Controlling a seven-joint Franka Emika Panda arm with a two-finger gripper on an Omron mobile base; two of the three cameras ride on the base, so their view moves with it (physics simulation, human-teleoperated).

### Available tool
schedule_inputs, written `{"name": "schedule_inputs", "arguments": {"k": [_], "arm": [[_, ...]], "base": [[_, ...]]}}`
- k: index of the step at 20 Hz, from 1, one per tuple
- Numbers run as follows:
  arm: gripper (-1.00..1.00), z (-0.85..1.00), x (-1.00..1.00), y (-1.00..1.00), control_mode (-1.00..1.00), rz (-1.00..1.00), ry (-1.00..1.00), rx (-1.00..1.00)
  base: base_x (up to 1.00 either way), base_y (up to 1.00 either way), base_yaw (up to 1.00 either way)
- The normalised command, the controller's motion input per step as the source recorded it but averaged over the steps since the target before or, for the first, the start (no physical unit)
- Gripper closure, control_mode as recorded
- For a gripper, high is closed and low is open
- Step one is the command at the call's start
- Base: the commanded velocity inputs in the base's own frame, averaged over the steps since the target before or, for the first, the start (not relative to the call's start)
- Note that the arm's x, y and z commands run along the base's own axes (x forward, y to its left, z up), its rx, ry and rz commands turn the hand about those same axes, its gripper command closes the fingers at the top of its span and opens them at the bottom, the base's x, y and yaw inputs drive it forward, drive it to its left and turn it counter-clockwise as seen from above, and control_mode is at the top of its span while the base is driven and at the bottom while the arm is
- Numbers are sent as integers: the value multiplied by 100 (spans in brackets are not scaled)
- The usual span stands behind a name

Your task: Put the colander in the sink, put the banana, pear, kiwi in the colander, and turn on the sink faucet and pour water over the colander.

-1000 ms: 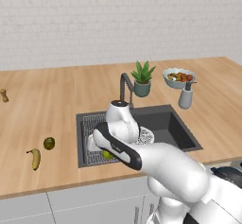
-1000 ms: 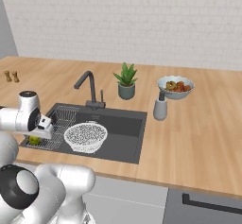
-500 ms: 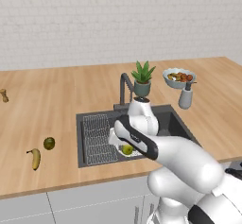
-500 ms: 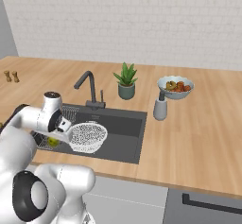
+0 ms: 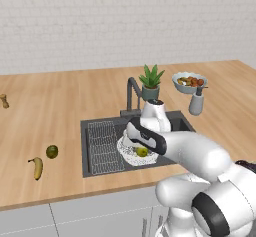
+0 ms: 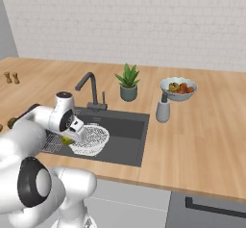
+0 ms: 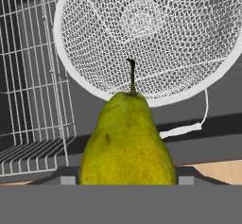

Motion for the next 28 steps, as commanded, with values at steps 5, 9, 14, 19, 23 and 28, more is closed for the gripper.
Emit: {"name": "schedule_inputs", "arguments": {"k": [5,9,14,19,23,28], "arm": [[100,-4,39,-25,-100,-5,0,-6],[100,-11,21,-19,-100,-1,2,-5],[100,-34,3,-1,-100,0,4,-3],[100,-33,7,0,-100,0,0,-2],[100,-19,9,0,-100,0,0,-1],[100,-2,4,0,-100,0,0,0]], "base": [[0,0,0],[0,0,0],[0,0,0],[0,0,0],[0,0,0],[0,0,0]]}}
